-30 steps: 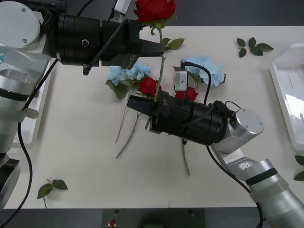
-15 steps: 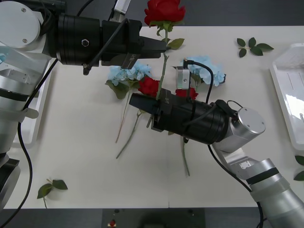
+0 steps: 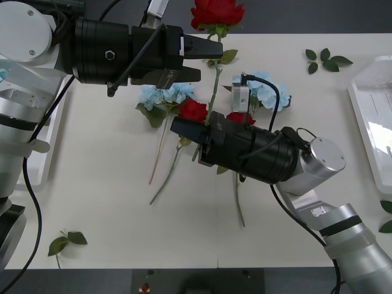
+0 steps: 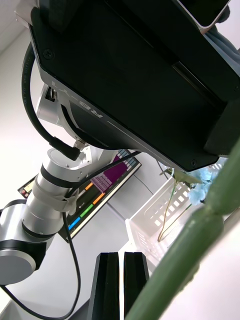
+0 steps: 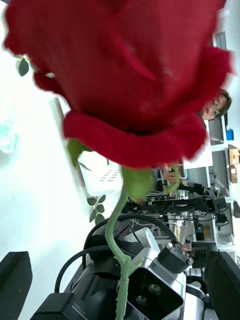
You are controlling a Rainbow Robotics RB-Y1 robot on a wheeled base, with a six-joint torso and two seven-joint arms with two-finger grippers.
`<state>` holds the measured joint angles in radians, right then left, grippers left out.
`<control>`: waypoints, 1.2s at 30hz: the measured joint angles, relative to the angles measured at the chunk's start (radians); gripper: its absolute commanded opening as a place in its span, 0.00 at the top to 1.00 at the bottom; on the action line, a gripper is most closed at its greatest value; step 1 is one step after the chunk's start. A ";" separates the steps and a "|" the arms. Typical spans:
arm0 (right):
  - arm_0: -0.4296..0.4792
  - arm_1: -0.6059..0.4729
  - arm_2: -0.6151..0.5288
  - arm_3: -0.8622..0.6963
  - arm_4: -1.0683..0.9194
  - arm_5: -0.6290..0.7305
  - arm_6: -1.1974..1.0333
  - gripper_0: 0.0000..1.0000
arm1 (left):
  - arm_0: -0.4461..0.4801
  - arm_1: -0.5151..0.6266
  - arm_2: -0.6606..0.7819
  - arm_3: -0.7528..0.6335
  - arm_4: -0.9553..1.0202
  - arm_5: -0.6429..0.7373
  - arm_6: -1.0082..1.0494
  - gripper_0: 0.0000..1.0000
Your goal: Put the red flowers into the right box and the blue flowers into the left box
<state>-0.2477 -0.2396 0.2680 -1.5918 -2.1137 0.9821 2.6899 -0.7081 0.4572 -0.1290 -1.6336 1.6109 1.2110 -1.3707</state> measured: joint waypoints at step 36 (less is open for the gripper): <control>-0.130 -0.703 -0.268 0.059 0.607 0.180 -0.793 1.00 | 0.094 0.203 0.037 0.005 0.006 0.025 0.000 0.00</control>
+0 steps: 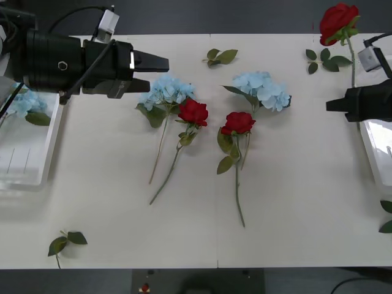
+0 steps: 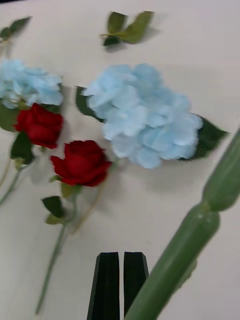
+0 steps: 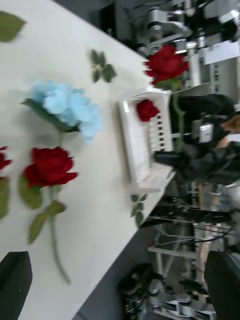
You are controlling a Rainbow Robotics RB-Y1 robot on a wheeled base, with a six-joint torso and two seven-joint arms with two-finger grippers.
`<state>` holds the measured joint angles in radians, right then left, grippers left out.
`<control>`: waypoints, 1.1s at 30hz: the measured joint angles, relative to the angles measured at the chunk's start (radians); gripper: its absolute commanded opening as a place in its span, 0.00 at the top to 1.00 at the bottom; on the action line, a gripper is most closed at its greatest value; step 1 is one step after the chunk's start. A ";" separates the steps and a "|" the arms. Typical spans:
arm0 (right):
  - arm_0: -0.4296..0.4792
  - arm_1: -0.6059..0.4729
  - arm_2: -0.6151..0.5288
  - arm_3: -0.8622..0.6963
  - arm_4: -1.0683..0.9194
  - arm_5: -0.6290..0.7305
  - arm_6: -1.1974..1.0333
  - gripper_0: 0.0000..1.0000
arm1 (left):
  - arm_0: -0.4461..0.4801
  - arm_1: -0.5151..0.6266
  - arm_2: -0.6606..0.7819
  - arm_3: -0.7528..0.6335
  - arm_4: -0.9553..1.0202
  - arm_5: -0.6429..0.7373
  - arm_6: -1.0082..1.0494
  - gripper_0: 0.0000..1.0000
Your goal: Put the red flowers into the right box and the blue flowers into the left box
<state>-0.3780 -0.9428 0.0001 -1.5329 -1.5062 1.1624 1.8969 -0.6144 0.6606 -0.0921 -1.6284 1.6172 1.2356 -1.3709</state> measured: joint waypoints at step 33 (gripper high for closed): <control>0.000 -0.181 0.143 0.292 0.645 -0.215 0.026 1.00 | -0.119 0.000 -0.432 0.025 -0.858 0.186 0.450 0.00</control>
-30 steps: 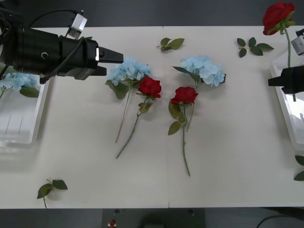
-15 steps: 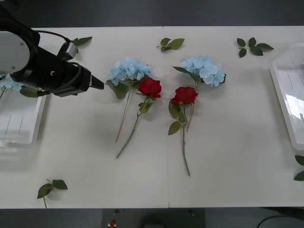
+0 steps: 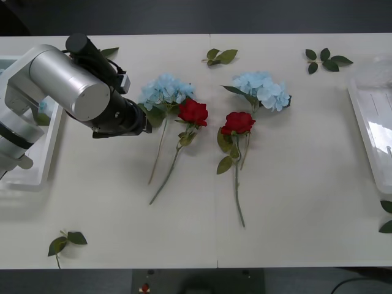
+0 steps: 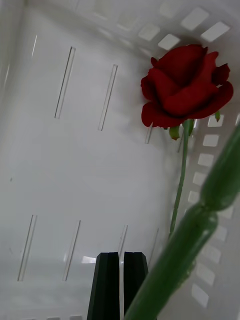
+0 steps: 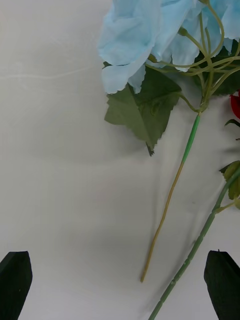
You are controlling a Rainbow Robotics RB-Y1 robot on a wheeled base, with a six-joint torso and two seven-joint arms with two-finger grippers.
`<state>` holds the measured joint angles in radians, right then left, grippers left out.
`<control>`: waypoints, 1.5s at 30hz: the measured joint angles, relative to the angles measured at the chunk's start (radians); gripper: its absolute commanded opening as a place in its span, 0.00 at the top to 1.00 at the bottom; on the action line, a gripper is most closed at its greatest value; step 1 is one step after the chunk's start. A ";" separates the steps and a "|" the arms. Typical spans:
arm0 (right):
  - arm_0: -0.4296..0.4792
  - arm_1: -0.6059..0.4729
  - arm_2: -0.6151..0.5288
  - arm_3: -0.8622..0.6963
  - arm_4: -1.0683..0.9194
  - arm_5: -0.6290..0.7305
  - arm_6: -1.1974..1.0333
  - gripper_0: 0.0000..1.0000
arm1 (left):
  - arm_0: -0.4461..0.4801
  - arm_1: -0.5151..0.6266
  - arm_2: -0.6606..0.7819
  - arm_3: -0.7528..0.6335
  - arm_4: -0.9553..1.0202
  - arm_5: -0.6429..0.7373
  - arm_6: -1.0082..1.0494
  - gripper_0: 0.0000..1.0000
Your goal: Put the red flowers into the right box and the blue flowers into the left box
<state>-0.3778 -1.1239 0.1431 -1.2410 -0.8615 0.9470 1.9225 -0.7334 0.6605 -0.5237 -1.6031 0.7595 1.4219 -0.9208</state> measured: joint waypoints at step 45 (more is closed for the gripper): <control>0.000 0.042 0.143 0.200 -0.019 -0.144 0.000 0.01 | -0.207 -0.257 -0.153 0.538 -0.142 -0.116 -0.142 0.00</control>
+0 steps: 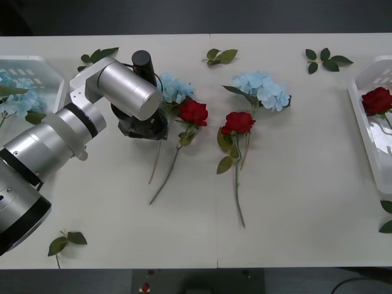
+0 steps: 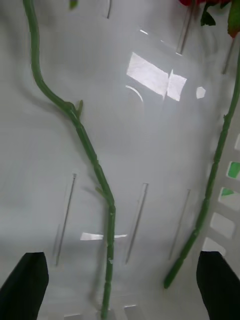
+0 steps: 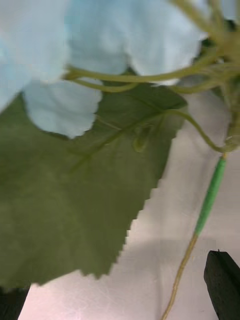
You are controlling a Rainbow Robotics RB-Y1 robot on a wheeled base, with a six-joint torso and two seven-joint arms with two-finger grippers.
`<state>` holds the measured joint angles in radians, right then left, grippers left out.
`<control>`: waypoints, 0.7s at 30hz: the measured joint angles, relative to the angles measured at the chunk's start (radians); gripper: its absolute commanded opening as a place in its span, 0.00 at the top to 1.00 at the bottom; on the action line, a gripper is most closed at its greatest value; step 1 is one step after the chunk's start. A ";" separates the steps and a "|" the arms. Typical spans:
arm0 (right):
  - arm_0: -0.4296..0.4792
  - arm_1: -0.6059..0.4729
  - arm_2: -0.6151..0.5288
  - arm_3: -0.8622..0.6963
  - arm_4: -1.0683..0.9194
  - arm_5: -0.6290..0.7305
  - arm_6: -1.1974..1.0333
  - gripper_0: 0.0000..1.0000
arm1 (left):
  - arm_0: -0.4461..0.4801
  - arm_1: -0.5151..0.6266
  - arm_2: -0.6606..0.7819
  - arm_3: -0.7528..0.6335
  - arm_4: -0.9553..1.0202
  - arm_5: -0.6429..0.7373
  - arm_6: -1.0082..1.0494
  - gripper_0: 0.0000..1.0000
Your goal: Put the red flowers into the right box and the blue flowers into the left box
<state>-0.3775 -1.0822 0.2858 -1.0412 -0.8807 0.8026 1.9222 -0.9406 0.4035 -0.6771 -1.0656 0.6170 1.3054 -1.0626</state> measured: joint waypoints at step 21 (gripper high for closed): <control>-0.115 0.060 -0.057 -0.436 -0.138 0.494 -0.538 0.01 | 0.000 -0.063 0.000 0.072 -0.011 -0.048 -0.047 0.00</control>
<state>-0.4921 -1.0223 0.2292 -1.4776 -1.0191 1.2964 1.3845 -0.9406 0.3408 -0.6771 -0.9938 0.6056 1.2578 -1.1092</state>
